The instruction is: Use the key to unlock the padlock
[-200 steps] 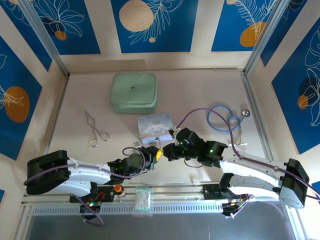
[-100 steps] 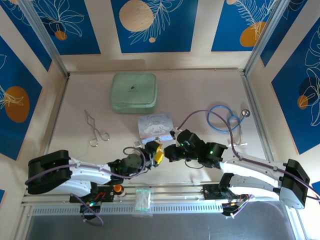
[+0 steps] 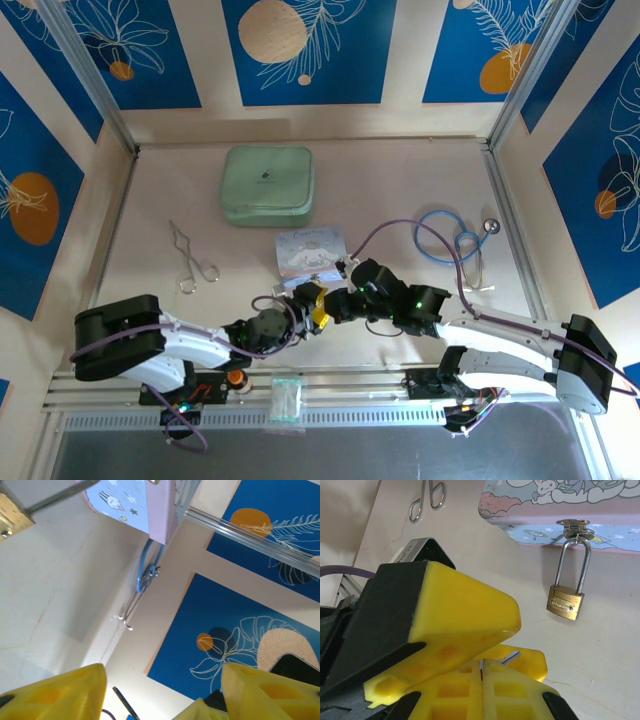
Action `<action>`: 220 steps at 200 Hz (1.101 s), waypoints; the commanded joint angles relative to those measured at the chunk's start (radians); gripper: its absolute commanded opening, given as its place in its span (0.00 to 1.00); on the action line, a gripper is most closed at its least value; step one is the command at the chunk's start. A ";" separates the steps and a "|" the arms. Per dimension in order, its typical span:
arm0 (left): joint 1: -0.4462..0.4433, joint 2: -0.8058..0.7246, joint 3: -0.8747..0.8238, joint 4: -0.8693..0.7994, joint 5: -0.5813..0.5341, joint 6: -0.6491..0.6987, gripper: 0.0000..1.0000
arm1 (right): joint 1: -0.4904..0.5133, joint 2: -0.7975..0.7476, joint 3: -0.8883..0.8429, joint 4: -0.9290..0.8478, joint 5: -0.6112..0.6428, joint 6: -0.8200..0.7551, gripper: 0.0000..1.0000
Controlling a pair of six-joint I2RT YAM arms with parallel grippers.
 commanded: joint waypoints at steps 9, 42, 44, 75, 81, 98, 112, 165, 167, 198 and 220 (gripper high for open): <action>-0.003 0.029 -0.009 0.089 0.003 -0.006 0.47 | 0.010 -0.016 -0.015 0.060 -0.039 0.005 0.00; -0.003 0.020 -0.017 0.065 -0.007 -0.016 0.31 | -0.012 -0.053 -0.030 0.028 -0.041 0.007 0.00; -0.003 0.018 -0.017 0.063 -0.007 -0.016 0.30 | -0.013 -0.055 -0.031 0.027 -0.041 0.007 0.00; -0.004 0.002 0.002 0.005 0.011 0.001 0.14 | -0.019 -0.067 -0.027 0.014 -0.035 0.005 0.00; -0.004 -0.002 0.008 -0.011 0.018 0.005 0.11 | -0.019 -0.066 -0.025 0.013 -0.035 0.003 0.00; -0.003 -0.008 0.017 -0.035 0.023 0.012 0.05 | -0.022 -0.068 -0.025 0.011 -0.033 0.002 0.00; -0.003 -0.017 0.013 -0.050 0.021 0.012 0.01 | -0.023 -0.073 -0.026 0.005 -0.026 0.004 0.00; -0.003 -0.111 0.016 -0.203 -0.015 0.068 0.00 | -0.030 -0.087 -0.030 0.001 -0.030 0.015 0.00; -0.002 -0.116 0.016 -0.213 -0.017 0.078 0.00 | -0.030 -0.088 -0.030 0.002 -0.030 0.018 0.01; 0.016 -0.220 0.027 -0.342 -0.079 0.267 0.00 | -0.118 -0.142 -0.093 0.142 -0.165 0.133 0.63; 0.032 -0.306 0.026 -0.349 -0.138 0.469 0.00 | -0.205 -0.177 -0.198 0.391 -0.301 0.290 0.64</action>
